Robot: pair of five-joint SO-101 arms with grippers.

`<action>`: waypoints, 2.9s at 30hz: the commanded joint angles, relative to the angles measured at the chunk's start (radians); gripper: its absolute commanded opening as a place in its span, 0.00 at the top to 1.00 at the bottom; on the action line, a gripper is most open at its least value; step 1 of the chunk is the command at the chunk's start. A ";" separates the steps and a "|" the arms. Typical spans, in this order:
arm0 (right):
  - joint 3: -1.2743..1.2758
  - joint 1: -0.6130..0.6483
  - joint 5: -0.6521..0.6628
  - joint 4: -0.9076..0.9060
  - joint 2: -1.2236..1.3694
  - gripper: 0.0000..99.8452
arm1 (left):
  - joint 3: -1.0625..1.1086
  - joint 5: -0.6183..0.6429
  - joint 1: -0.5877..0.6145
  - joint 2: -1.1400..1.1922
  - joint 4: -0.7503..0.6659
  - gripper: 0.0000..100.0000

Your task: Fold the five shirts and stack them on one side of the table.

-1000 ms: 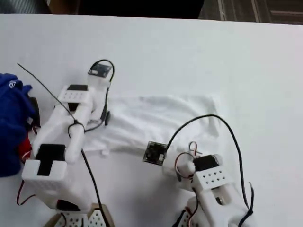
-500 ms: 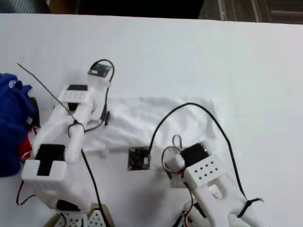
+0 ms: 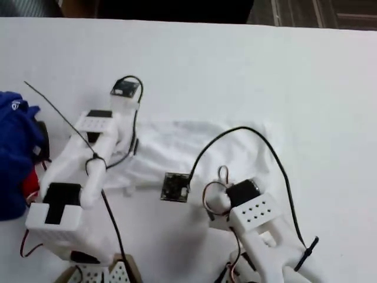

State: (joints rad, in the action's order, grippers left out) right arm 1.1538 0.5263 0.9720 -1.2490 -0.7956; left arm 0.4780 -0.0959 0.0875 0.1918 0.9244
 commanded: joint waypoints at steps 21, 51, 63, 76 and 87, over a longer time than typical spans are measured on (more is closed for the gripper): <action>0.157 -0.018 -0.011 0.053 -0.170 0.73 | 0.002 0.000 0.002 -0.002 -0.034 0.89; 0.112 -0.056 0.075 0.185 0.243 0.73 | 0.002 0.006 0.002 -0.002 -0.034 0.89; -0.020 -0.058 0.074 0.168 0.420 0.98 | 0.002 0.006 0.002 -0.002 -0.034 0.89; -0.236 -0.058 0.080 -0.008 0.420 0.98 | 0.002 0.005 0.002 -0.002 -0.034 0.89; -0.526 -0.059 0.081 -0.048 0.432 0.98 | 0.002 0.005 0.002 -0.002 -0.034 0.89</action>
State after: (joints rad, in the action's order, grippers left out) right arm 0.7043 0.4772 1.0441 -1.2950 -0.3659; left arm 0.4780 -0.0959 0.0844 0.1918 0.9244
